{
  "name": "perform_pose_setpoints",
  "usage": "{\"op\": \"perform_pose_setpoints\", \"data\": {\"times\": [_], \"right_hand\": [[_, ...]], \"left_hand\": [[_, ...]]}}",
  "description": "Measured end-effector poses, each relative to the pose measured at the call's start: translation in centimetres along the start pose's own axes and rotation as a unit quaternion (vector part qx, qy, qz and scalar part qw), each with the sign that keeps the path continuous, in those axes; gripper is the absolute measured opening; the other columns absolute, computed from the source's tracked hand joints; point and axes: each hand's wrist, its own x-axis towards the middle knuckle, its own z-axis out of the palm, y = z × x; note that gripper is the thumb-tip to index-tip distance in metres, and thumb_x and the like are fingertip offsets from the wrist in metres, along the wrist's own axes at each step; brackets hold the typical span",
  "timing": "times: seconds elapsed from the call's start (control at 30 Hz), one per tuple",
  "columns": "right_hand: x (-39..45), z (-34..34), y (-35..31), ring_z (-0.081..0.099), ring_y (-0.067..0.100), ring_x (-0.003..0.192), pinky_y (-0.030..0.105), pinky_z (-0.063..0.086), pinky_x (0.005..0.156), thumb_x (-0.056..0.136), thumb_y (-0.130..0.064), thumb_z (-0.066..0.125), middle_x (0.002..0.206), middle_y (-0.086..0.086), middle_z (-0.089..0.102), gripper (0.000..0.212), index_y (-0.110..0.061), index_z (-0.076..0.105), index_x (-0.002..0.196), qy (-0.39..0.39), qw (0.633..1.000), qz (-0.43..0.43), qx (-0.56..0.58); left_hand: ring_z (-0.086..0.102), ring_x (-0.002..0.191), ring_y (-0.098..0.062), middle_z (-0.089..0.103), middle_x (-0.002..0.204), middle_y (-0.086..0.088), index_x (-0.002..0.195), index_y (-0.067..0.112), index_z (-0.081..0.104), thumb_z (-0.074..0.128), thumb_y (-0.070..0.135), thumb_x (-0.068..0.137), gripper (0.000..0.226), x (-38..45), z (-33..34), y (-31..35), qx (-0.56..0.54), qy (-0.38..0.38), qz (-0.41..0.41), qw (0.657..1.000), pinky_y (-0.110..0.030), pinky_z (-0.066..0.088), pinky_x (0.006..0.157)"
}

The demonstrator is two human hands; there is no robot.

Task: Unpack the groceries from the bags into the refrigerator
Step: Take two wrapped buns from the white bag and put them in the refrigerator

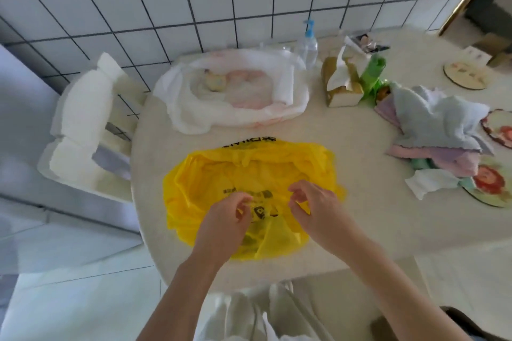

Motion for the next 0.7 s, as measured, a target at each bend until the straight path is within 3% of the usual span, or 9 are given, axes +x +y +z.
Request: {"op": "perform_pose_setpoints", "data": {"times": [0.1,0.23,0.4,0.7], "right_hand": [[3.4,-0.8,0.9,0.062,0.015,0.091,0.026,0.049,0.078,0.091,-0.02,0.061,0.095,-0.004,0.064,0.019,-0.014,0.061,0.11,-0.02,0.999,-0.027,-0.007],[7.9,-1.7,1.5,0.062,0.015,0.091,0.027,0.049,0.08,0.091,-0.02,0.06,0.092,-0.007,0.061,0.02,-0.014,0.062,0.11,-0.032,0.998,-0.049,-0.017],[14.4,-2.0,1.7,0.06,0.015,0.098,0.029,0.049,0.085,0.093,-0.024,0.056,0.105,-0.003,0.063,0.024,-0.017,0.058,0.116,-0.055,0.996,-0.052,-0.048],[29.5,-2.3,0.3,0.048,0.021,0.116,0.029,0.04,0.094,0.097,-0.023,0.048,0.128,0.0,0.053,0.031,-0.015,0.051,0.127,-0.093,0.985,-0.068,-0.131]], "left_hand": [[0.059,0.076,-0.004,0.063,0.085,0.014,0.105,0.028,0.064,0.057,0.022,0.094,0.014,2.5,-0.2,0.8,0.004,0.023,-0.012,1.0,-0.033,0.053,0.07],[0.059,0.083,-0.005,0.062,0.092,0.014,0.11,0.027,0.064,0.058,0.022,0.093,0.018,6.0,-1.3,0.7,0.017,0.044,-0.026,0.999,-0.032,0.053,0.075],[0.058,0.083,-0.007,0.063,0.099,0.01,0.11,0.024,0.065,0.057,0.02,0.094,0.018,12.3,-3.4,-1.0,0.033,0.062,-0.024,0.997,-0.026,0.051,0.076],[0.047,0.113,-0.015,0.055,0.122,0.003,0.129,0.02,0.053,0.052,0.017,0.094,0.035,27.6,-7.9,-4.3,0.126,0.057,-0.018,0.99,-0.033,0.047,0.09]]}}
